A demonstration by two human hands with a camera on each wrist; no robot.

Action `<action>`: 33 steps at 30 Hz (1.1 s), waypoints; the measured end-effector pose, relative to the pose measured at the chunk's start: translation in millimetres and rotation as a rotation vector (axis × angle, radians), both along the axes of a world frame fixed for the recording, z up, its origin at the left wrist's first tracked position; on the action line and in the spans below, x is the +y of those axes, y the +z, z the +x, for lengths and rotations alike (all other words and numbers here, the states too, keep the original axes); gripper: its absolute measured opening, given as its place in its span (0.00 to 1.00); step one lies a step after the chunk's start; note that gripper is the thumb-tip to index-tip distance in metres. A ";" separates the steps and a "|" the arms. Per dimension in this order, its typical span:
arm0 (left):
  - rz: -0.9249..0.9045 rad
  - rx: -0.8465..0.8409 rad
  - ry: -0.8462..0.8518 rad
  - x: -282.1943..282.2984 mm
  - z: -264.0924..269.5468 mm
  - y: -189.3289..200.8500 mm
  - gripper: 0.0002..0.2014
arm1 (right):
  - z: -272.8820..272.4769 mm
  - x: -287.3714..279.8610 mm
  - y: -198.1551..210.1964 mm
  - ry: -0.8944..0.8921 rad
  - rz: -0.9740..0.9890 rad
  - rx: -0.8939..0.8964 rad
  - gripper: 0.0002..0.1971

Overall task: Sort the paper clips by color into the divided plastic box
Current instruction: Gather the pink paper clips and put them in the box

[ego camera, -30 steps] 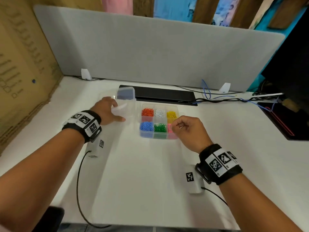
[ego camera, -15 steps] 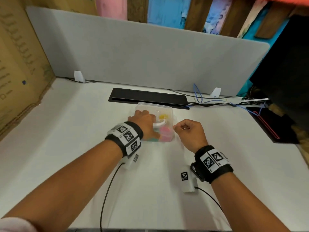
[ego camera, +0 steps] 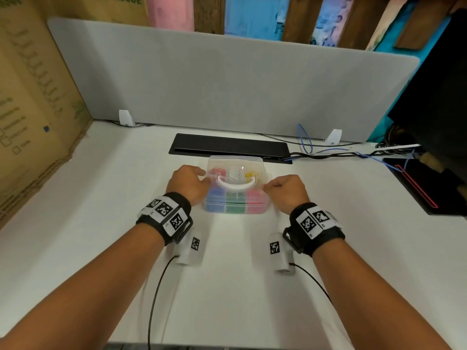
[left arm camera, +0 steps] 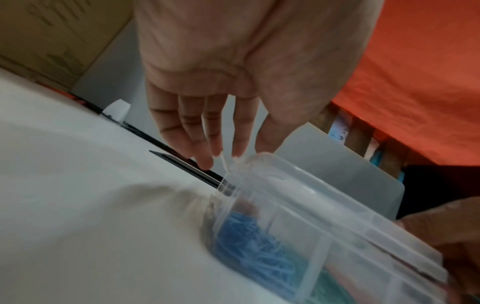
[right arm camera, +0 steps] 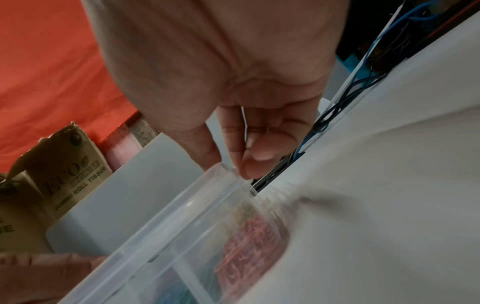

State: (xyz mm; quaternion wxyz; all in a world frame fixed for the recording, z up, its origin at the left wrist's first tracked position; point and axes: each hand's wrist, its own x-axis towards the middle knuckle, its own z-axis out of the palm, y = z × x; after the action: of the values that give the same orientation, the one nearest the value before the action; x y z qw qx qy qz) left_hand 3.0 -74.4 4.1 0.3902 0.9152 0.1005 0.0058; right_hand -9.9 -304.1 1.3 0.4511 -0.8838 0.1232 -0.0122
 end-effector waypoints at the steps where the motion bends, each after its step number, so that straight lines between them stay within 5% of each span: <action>1: -0.031 -0.002 0.009 1.9 0.1 -0.4 0.16 | -0.6 -0.7 -1.0 0.001 0.002 0.006 0.08; 6: -0.204 0.006 0.061 8.5 2.3 -11.6 0.03 | -6.3 -1.0 -11.0 -0.013 -0.008 -0.030 0.04; 12: -0.402 0.150 0.163 8.1 11.5 -6.5 0.24 | 11.0 -5.2 -6.9 -0.128 0.039 0.102 0.24; 17: -0.399 0.183 0.155 8.0 20.9 -5.6 0.10 | 12.2 -2.9 -2.9 -0.149 0.219 0.190 0.07; 29: 0.021 -0.042 0.084 -11.1 7.4 -3.7 0.11 | 12.7 13.9 -12.3 -0.181 -0.022 0.025 0.08; 33: -0.004 -0.033 0.029 -7.8 6.7 -7.3 0.15 | 12.3 19.0 -10.7 -0.139 -0.195 -0.009 0.09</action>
State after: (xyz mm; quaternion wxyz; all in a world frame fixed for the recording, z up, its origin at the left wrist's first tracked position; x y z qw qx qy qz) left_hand 9.7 -82.2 -3.2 0.3934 0.9127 0.1072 0.0262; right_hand 2.4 -285.1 -9.4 0.3615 -0.9128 0.1804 -0.0596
